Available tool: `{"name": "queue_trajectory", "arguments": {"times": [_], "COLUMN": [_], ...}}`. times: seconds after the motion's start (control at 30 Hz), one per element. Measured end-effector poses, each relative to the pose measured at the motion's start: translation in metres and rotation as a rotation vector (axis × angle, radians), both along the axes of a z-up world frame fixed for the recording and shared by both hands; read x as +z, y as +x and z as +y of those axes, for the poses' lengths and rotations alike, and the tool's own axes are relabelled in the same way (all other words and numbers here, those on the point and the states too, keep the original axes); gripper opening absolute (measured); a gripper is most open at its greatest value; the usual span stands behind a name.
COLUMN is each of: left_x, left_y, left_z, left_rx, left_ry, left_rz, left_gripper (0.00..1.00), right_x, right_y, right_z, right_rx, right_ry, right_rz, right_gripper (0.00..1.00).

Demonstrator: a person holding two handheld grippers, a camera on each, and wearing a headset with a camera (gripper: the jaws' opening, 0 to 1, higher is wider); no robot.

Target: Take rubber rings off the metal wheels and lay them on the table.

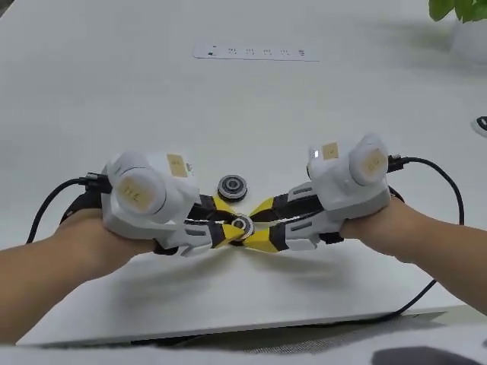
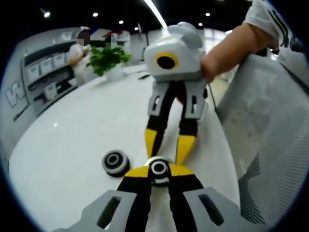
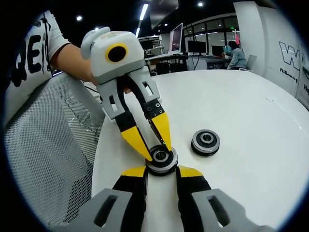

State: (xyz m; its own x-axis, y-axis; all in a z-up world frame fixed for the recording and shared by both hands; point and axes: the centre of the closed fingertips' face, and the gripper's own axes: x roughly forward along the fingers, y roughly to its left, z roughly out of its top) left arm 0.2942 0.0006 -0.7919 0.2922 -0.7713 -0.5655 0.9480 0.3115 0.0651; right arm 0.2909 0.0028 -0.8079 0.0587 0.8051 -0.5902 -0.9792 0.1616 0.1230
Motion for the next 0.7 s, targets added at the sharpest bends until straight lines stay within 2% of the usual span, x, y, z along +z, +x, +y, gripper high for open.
{"name": "queue_trajectory", "arguments": {"times": [0.7], "left_x": [-0.0015], "left_y": [0.0012], "left_z": [0.0012], "left_rx": [0.001], "left_ry": [-0.001], "left_rz": [-0.003], "left_gripper": [0.13], "right_x": [-0.0027], "right_y": [-0.0004], "right_z": [-0.0077], "right_rx": [-0.015], "right_ry": [-0.014], "right_rz": [0.036], "right_gripper": [0.04]}}
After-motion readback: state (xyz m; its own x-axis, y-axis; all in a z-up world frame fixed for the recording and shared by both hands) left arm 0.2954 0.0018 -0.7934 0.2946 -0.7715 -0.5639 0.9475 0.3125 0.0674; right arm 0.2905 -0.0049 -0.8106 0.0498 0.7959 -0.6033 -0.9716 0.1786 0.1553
